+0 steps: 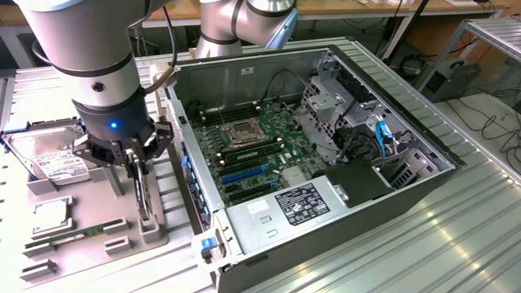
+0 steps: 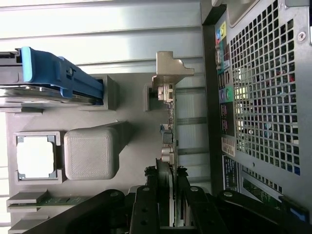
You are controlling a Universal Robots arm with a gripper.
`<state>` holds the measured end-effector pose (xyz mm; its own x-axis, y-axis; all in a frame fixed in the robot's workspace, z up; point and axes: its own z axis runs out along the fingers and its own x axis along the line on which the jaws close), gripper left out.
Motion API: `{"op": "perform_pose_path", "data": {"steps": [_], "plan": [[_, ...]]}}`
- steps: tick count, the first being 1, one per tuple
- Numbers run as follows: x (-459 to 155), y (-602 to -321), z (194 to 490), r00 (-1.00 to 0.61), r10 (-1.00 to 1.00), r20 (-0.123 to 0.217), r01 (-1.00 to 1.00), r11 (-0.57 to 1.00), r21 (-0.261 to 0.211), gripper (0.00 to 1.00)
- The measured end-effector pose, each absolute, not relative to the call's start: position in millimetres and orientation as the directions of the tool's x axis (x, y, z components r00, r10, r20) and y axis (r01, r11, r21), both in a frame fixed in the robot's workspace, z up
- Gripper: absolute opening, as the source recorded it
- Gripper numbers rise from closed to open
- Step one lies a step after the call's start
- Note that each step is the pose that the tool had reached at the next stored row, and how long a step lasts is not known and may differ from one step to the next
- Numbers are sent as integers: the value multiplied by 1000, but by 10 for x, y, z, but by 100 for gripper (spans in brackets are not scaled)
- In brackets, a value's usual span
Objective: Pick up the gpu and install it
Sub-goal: 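Pick up the gpu and move the gpu toward the slot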
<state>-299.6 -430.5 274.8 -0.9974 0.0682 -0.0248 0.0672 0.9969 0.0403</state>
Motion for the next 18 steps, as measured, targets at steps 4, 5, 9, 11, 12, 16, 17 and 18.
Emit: {"op": "perform_pose_path", "data": {"steps": [4,5,9,11,12,16,17,18], "plan": [[-2996,-4305,2761,-997,68,-25,67,997,40,26],[-2995,-4305,2763,-997,68,-25,67,997,40,26],[-2996,-4305,2786,-997,68,-25,67,997,41,26],[-2996,-4305,2789,-997,68,-25,67,997,41,26],[-2996,-4305,2791,-997,68,-25,67,997,41,26],[-2996,-4305,2801,-997,68,-25,67,997,41,26],[-2996,-4305,2804,-997,68,-25,67,997,41,26],[-2996,-4305,2807,-997,68,-25,67,997,41,26]]}}
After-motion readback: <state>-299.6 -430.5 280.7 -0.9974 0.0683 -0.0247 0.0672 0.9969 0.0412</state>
